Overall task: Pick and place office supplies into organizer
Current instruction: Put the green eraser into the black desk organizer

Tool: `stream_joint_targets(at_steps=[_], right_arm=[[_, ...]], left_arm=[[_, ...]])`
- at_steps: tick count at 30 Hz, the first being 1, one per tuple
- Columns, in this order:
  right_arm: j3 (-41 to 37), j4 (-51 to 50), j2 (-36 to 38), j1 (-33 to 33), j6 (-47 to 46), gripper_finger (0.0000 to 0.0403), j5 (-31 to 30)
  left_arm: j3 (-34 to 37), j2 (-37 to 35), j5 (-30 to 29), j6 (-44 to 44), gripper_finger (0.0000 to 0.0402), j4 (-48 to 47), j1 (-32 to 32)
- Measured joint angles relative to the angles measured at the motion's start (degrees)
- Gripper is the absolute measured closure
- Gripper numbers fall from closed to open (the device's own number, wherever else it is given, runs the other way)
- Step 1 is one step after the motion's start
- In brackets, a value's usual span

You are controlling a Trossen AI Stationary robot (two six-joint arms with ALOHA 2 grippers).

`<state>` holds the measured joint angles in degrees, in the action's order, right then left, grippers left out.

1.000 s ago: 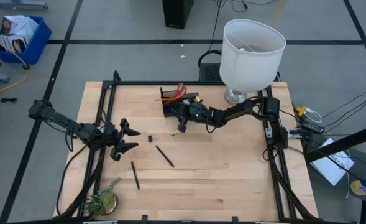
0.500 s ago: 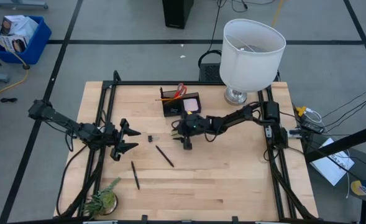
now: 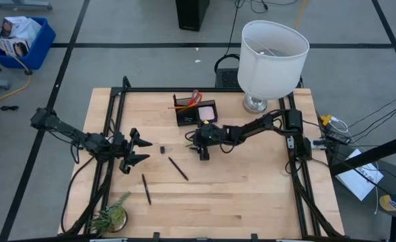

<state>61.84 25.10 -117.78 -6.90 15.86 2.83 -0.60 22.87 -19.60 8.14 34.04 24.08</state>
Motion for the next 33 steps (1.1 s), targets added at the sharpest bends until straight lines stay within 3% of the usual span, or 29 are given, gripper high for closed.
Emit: stream_joint_targets(at_steps=[8, 23, 33], right_arm=[[0.0, -1.2, 0.0, -0.1, -0.1, 0.0222, -2.2], [0.0, -1.1, 0.0, -0.1, 0.9, 0.0333, -2.8], [0.0, 1.6, 0.0, 1.0, 2.3, 0.0349, -2.8]], left_arm=[[0.0, 0.0, 0.0, 0.0, 0.0158, 0.0, 0.0], [0.0, 0.0, 0.0, 0.0, 0.0158, 0.0, 0.0], [0.0, 0.0, 0.0, 0.0, 0.0158, 0.0, 0.0]])
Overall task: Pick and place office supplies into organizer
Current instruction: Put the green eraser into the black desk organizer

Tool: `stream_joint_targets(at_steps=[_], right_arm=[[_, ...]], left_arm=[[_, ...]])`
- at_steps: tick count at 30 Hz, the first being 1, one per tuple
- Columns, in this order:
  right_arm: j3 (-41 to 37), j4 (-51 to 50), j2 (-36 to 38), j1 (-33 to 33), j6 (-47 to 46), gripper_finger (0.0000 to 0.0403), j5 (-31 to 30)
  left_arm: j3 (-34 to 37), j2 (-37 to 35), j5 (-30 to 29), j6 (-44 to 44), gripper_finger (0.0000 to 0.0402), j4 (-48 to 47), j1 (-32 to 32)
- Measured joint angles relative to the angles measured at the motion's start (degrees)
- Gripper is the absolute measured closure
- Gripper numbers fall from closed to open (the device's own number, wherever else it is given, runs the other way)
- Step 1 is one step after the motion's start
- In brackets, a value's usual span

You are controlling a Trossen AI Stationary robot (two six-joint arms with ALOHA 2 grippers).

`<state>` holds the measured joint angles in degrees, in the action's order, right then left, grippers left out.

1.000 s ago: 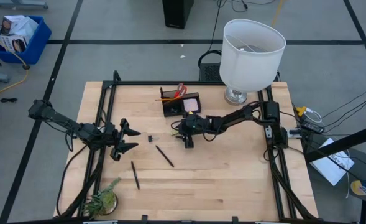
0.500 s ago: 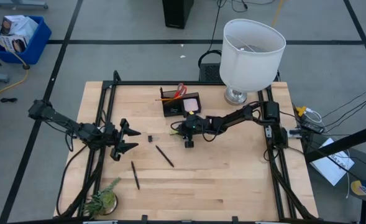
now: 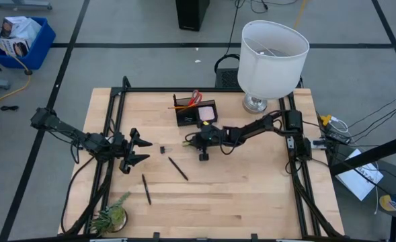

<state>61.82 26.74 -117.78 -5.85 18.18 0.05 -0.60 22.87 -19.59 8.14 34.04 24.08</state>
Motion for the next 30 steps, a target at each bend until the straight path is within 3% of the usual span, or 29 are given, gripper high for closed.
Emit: stream_joint_targets(at_steps=[8, 17, 23, 30], right_arm=[[0.0, 2.6, 0.4, 0.4, 0.6, 0.0351, 0.0], [0.0, -0.9, 0.4, 0.2, 1.1, 0.0397, 1.5], [0.0, -0.8, 1.1, 0.8, -2.3, 0.0346, 2.1], [0.0, -3.9, 1.1, 1.5, -5.5, 0.0244, 5.1]], left_arm=[[0.0, 0.0, 0.0, 0.0, 0.0158, 0.0, 0.0], [0.0, 0.0, 0.0, 0.0, 0.0158, 0.0, 0.0], [0.0, 0.0, 0.0, 0.0, 0.0158, 0.0, 0.0], [0.0, 0.0, 0.0, 0.0, 0.0158, 0.0, 0.0]])
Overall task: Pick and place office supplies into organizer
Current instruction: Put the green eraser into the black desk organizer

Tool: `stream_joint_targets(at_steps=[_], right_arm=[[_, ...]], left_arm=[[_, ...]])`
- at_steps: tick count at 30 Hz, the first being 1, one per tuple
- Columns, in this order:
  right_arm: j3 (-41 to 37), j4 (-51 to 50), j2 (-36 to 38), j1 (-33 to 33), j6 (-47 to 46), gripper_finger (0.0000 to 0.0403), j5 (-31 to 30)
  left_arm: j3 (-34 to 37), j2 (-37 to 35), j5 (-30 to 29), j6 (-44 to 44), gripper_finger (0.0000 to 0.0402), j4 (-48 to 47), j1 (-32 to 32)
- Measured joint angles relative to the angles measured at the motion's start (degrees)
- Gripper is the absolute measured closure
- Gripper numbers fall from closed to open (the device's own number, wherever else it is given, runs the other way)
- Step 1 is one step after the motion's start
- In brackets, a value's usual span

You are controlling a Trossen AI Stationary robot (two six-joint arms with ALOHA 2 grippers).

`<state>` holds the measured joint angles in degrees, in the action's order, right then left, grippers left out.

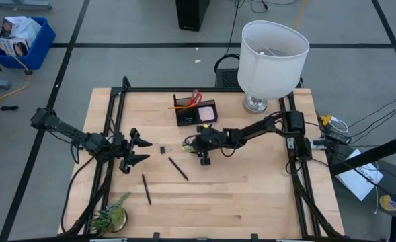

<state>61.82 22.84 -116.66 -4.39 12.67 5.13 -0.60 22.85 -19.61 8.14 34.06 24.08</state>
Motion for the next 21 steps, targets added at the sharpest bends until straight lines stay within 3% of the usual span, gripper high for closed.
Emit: stream_joint_targets(at_steps=[4, 9, 21], right_arm=[[0.0, -1.6, -0.2, -0.7, -1.4, 0.0196, 0.9], [0.0, -0.2, -0.2, -1.3, -1.1, 0.0166, 0.9], [0.0, 0.3, -1.4, -2.2, -1.5, 0.0178, 2.7]], left_arm=[[0.0, 0.0, 0.0, 0.0, 0.0158, 0.0, 0.0], [0.0, 0.0, 0.0, 0.0, 0.0158, 0.0, 0.0], [0.0, 0.0, 0.0, 0.0, 0.0158, 0.0, 0.0]])
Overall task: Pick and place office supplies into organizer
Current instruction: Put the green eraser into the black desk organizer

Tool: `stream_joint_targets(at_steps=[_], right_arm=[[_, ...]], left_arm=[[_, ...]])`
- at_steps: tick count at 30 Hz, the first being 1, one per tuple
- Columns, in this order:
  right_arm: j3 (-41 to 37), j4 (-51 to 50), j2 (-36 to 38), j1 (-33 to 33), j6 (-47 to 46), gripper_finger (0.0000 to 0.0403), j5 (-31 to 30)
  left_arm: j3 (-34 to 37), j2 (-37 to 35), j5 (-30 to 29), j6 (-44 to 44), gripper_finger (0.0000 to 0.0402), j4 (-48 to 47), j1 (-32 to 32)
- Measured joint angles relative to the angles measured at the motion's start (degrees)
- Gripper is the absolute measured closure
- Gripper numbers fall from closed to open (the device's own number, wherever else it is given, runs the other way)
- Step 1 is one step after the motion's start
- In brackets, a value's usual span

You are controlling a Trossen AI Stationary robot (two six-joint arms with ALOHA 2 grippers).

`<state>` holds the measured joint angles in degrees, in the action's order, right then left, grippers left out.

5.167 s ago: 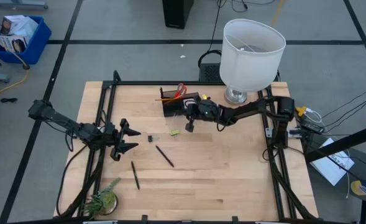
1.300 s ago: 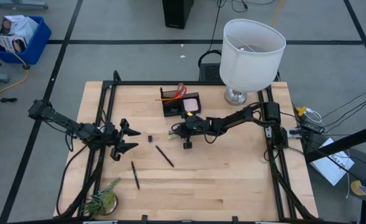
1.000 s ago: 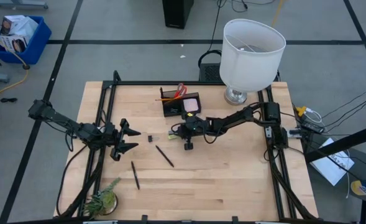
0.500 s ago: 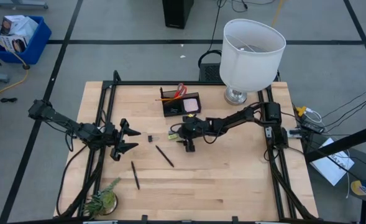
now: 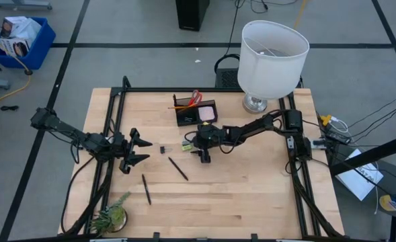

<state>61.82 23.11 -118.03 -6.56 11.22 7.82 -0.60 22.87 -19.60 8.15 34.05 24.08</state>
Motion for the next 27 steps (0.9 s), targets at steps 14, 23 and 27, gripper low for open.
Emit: stream_joint_targets(at_steps=[14, 23, 27], right_arm=[[0.0, -0.3, -0.2, -0.2, -0.1, 0.0249, 2.9], [0.0, 2.4, -0.2, -0.1, -4.8, 0.0261, -0.1], [0.0, 2.3, -0.2, 0.0, -5.8, 0.0261, -0.6]], left_arm=[[0.0, 0.0, 0.0, 0.0, 0.0158, 0.0, 0.0], [0.0, 0.0, 0.0, 0.0, 0.0158, 0.0, 0.0], [0.0, 0.0, 0.0, 0.0, 0.0158, 0.0, 0.0]])
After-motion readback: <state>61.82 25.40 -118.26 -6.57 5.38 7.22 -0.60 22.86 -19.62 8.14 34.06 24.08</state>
